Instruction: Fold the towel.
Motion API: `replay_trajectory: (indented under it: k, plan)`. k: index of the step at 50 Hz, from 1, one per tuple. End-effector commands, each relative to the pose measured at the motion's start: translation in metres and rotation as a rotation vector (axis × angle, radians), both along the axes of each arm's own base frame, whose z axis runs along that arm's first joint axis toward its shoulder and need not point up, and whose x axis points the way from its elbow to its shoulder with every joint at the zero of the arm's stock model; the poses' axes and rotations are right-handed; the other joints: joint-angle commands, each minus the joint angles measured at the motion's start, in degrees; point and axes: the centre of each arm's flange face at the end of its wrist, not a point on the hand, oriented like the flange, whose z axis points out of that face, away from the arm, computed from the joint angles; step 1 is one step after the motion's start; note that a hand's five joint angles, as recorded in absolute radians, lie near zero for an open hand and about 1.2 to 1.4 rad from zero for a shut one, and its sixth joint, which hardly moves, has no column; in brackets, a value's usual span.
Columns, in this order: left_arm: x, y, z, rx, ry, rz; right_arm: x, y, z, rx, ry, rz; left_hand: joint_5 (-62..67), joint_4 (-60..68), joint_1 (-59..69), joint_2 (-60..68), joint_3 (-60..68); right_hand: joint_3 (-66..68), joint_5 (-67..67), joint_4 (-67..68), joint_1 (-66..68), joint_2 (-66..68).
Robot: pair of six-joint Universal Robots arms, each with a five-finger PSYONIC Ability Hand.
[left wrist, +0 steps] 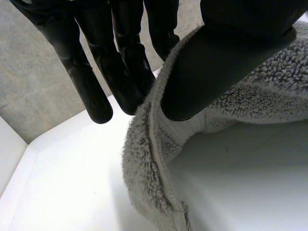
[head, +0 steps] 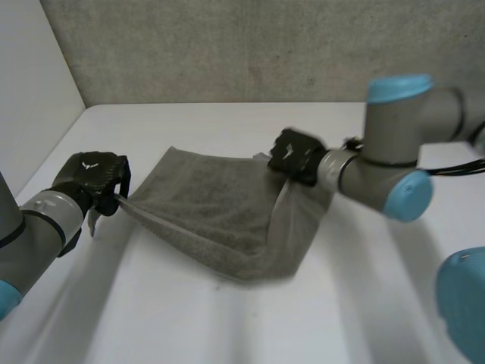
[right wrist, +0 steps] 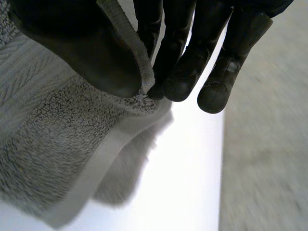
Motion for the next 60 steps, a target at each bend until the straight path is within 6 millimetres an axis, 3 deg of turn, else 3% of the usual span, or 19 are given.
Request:
replay_trajectory:
  k: [1,5,10,13,18,26,32,35,37,40,42,43,45,48,50,55,57,59,60]
  plan:
    - [-0.001,-0.001,0.006,-0.018,0.006,-0.003,-0.06,-0.015,0.076,0.123,-0.233,-0.269,10.6,10.2,11.0,10.2,10.3,3.6,3.2,3.2,3.9,4.8]
    - [-0.001,-0.001,0.019,-0.057,0.015,0.001,-0.09,-0.01,0.105,0.129,-0.314,-0.353,10.6,10.2,11.0,10.2,10.3,3.6,3.2,3.2,3.9,4.8]
    - [0.0,0.002,0.066,-0.204,0.055,0.005,-0.127,0.01,0.148,0.079,-0.421,-0.446,10.6,10.2,11.0,10.2,10.3,3.6,3.2,3.2,3.9,4.8]
    - [0.0,0.005,0.082,-0.251,0.07,0.004,-0.133,0.016,0.159,0.069,-0.448,-0.461,10.6,10.2,11.0,10.2,10.3,3.6,3.2,3.2,3.9,4.8]
    - [0.003,0.024,0.151,-0.44,0.136,0.0,-0.149,0.054,0.216,0.0,-0.573,-0.469,10.6,10.2,11.0,10.2,10.3,3.6,3.2,3.2,3.9,4.8]
    - [0.01,0.044,0.204,-0.516,0.152,0.013,-0.171,0.076,0.261,-0.059,-0.599,-0.507,10.6,10.2,11.0,10.2,10.3,3.6,3.2,3.2,3.9,4.8]
    - [0.013,0.041,0.207,-0.483,0.138,0.025,-0.171,0.082,0.265,-0.028,-0.582,-0.509,10.6,10.2,11.0,10.2,10.3,3.6,3.2,3.2,3.9,4.8]
    - [0.014,0.027,0.193,-0.43,0.124,0.032,-0.169,0.073,0.253,0.025,-0.559,-0.524,10.6,10.2,11.0,10.2,10.3,3.6,3.2,3.2,3.9,4.8]
    - [0.009,0.005,0.165,-0.334,0.103,0.032,-0.167,0.058,0.234,0.088,-0.527,-0.541,10.6,10.2,11.0,10.2,10.3,3.6,3.2,3.2,3.9,4.8]
    - [0.007,-0.004,0.151,-0.288,0.093,0.032,-0.167,0.05,0.225,0.112,-0.512,-0.551,10.6,10.2,11.0,10.2,10.3,3.6,3.2,3.2,3.9,4.8]
    - [0.0,-0.022,0.121,-0.199,0.073,0.021,-0.162,0.037,0.207,0.155,-0.484,-0.561,10.6,10.2,11.0,10.2,10.3,3.6,3.2,3.2,3.9,4.8]
    - [0.0,-0.022,0.121,-0.198,0.073,0.021,-0.162,0.037,0.207,0.155,-0.484,-0.561,10.6,10.2,11.0,10.2,10.3,3.6,3.2,3.2,3.9,4.8]
    - [-0.006,-0.043,0.092,-0.12,0.056,0.012,-0.158,0.019,0.184,0.211,-0.452,-0.573,10.6,10.2,11.0,10.2,10.3,3.6,3.2,3.2,3.9,4.8]
    - [-0.009,-0.054,0.081,-0.098,0.052,0.011,-0.156,0.009,0.173,0.231,-0.435,-0.577,10.6,10.2,11.0,10.2,10.3,3.6,3.2,3.2,3.9,4.8]
    - [-0.016,-0.076,0.067,-0.084,0.048,0.005,-0.152,-0.012,0.158,0.242,-0.42,-0.582,10.6,10.2,11.0,10.2,10.3,3.6,3.2,3.2,3.9,4.8]
    - [-0.028,-0.11,0.08,-0.18,0.072,-0.004,-0.138,-0.045,0.16,0.131,-0.454,-0.599,10.6,10.2,11.0,10.2,10.3,3.6,3.2,3.2,3.9,4.8]
    - [-0.03,-0.12,0.095,-0.242,0.089,-0.001,-0.135,-0.057,0.173,0.033,-0.497,-0.607,10.6,10.2,11.0,10.2,10.3,3.6,3.2,3.2,3.9,4.8]
    - [-0.037,-0.13,0.141,-0.412,0.14,-0.012,-0.132,-0.073,0.219,-0.238,-0.646,-0.575,10.6,10.2,11.0,10.2,10.3,3.6,3.2,3.2,3.9,4.8]
    - [-0.037,-0.13,0.141,-0.413,0.14,-0.012,-0.132,-0.073,0.219,-0.239,-0.647,-0.574,10.6,10.2,11.0,10.2,10.3,3.6,3.2,3.2,3.9,4.8]
